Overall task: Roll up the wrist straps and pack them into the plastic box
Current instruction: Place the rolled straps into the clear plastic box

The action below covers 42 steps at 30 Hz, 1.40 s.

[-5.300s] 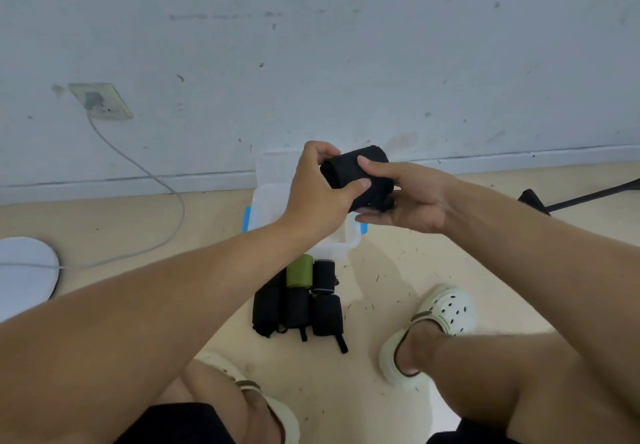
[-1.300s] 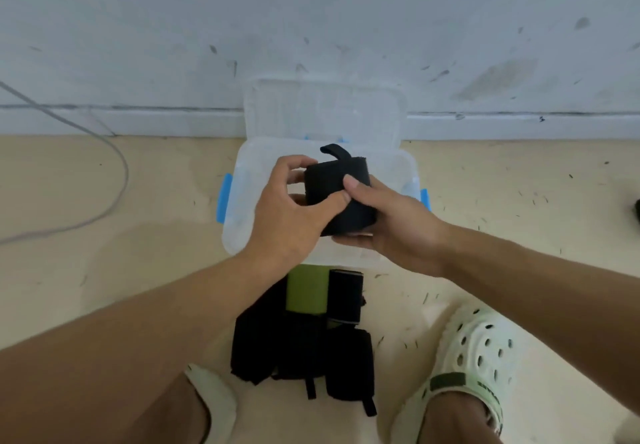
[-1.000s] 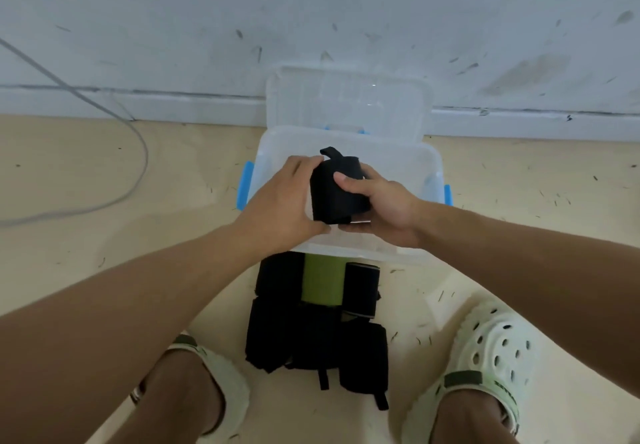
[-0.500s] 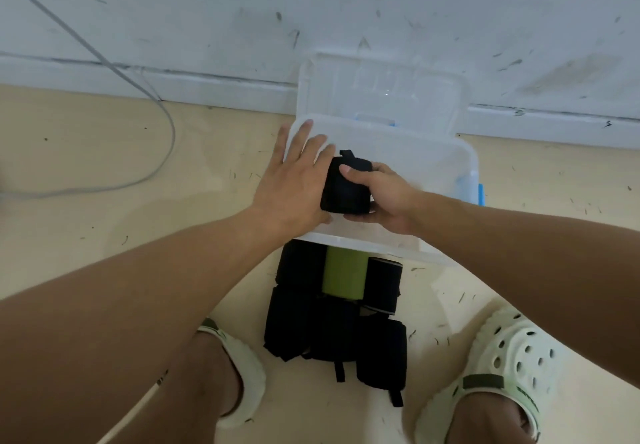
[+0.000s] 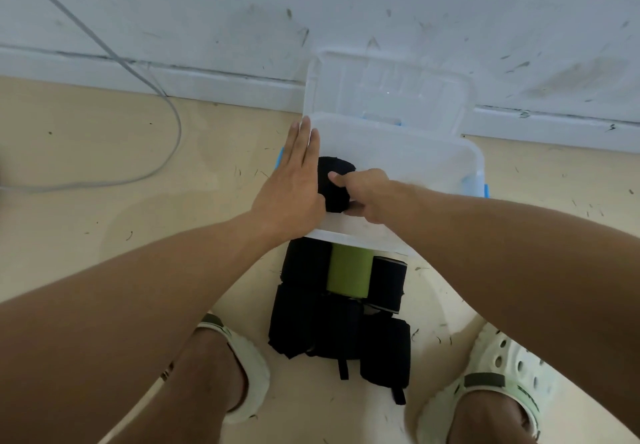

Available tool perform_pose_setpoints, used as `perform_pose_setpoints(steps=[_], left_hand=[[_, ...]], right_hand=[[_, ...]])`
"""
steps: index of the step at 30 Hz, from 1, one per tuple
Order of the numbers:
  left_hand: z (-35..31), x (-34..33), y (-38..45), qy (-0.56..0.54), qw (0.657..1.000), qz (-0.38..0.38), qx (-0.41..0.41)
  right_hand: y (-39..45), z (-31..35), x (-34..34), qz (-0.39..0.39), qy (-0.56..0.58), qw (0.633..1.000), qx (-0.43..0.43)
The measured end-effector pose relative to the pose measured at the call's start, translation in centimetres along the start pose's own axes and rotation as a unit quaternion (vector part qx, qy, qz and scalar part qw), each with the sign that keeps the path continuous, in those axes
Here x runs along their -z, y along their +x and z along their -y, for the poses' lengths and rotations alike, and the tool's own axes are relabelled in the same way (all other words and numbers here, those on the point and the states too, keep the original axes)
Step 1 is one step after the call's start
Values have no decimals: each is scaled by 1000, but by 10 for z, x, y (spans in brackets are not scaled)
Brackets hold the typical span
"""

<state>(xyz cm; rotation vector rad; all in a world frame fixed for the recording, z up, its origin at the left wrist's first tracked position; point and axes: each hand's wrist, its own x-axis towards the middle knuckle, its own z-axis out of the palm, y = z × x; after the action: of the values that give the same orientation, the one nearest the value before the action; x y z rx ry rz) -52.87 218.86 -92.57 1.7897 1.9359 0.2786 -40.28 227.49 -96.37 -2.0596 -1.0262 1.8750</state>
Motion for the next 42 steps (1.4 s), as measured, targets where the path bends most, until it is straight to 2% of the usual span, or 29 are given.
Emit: perform_pose_setpoints(steps=[6,13,16,21,23,25,28,31,33,34,36,38,42], left_hand=[[0,-2,1,4,1000,-3,6],[-6,-5,3,43,998,-48,20],[-13,-10,-2,48,993,-101,-23],[-37,-23,-12,-20,981,-153,-119],[-44,-30,-16,-33,976,-155,-149],[-49,-37,-24,-42,968,-159,-190],[-54,-48,-47,-35,949,-154,-271],[-56,-59,-76,-47,940,-104,-322],[-64,-63,-92,-70,954,25,-289],[-70,-65,-98,-58,963,112,-239],[-81,-73,-104,-25,961,260,-86],[-87,-82,-110,-33,940,333,60],[-91,-90,-117,-108,894,390,190]], right_hand=[[6,-9,-1,5,61,997,46],[-11,-8,17,35,-32,998,46],[-21,3,37,-38,-35,989,139],[-79,0,69,-137,7,937,320],[-112,-18,76,-134,14,922,362],[-142,-47,80,-87,-5,919,384],[-160,-105,86,-16,-112,932,344],[-150,-155,96,10,-189,963,192],[-139,-174,102,24,-224,972,65],[-133,-181,103,32,-235,971,14],[-121,-192,102,53,-237,969,-53],[-111,-200,99,79,-189,974,-98],[-101,-203,96,113,-132,976,-132]])
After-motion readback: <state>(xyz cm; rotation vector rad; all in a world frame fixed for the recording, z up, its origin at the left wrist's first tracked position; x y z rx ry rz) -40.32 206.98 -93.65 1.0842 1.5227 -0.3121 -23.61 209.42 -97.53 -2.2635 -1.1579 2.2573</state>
